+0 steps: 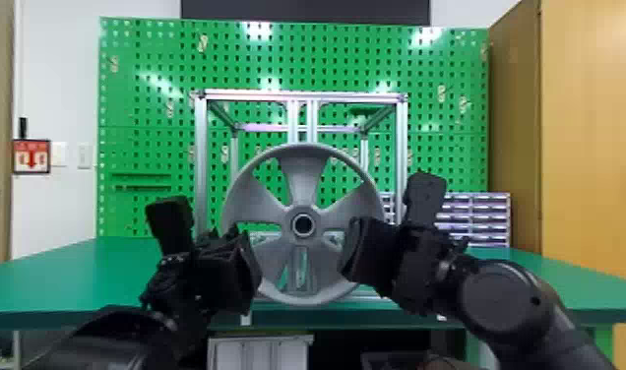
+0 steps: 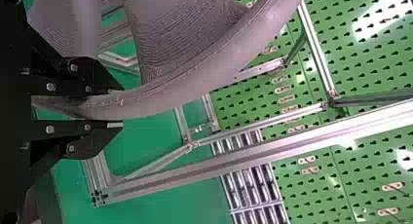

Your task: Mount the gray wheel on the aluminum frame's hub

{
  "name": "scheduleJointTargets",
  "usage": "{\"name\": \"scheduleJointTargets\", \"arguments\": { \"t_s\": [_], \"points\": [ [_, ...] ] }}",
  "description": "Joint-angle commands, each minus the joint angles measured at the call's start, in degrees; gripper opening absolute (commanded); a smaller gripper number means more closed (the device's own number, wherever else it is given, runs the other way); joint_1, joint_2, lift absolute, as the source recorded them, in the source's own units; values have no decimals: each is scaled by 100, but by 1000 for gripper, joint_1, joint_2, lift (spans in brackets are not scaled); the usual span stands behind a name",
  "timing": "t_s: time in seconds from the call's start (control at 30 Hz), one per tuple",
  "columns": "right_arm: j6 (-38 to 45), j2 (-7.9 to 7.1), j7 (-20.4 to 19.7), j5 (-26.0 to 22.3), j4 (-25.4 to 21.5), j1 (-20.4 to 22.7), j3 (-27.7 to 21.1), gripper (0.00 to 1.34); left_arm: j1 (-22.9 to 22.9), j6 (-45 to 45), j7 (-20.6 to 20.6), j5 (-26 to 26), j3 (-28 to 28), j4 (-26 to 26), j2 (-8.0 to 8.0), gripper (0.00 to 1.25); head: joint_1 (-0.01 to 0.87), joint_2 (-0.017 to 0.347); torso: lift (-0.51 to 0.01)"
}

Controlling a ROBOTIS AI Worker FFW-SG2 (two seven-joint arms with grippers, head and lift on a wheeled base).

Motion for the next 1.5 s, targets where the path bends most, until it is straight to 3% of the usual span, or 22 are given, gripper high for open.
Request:
{"name": "scheduleJointTargets", "arguments": {
  "t_s": [0.0,0.13,0.27,0.37,0.47,0.57,0.87,0.93,1.1,1.47],
  "points": [
    [-3,-8,-159,1,0,9,10,126,1,2,448,0,-15,-22,5,413,-5,6,-499],
    [-3,-8,-168,-7,0,9,10,140,9,2,448,-9,-33,-30,5,476,-5,6,-499],
    [-12,-8,-168,-16,0,9,19,402,9,2,448,-9,-42,-30,5,568,-5,6,-499],
    [-30,-8,-168,-16,0,18,27,434,9,2,448,0,-50,-39,5,635,-5,6,-499],
    [-47,-8,-159,-25,9,18,36,568,9,2,448,9,-59,-39,5,669,-5,6,-499],
    [-82,-8,-168,-51,27,18,36,592,9,2,448,27,-68,-48,5,732,-5,6,-499],
    [-241,-26,-159,-385,97,53,19,873,-17,37,316,158,-112,-48,5,897,-5,6,-499],
    [-267,-26,-151,-403,106,61,27,951,-17,55,263,194,-112,-48,5,957,-5,6,-499],
    [-284,-34,-107,-421,115,61,27,1295,-26,73,167,220,-112,-48,5,1121,-5,6,-499],
    [-302,-34,-36,-421,115,70,1,1315,-26,73,44,290,-103,-57,5,1224,-5,6,-499]
  ]
}}
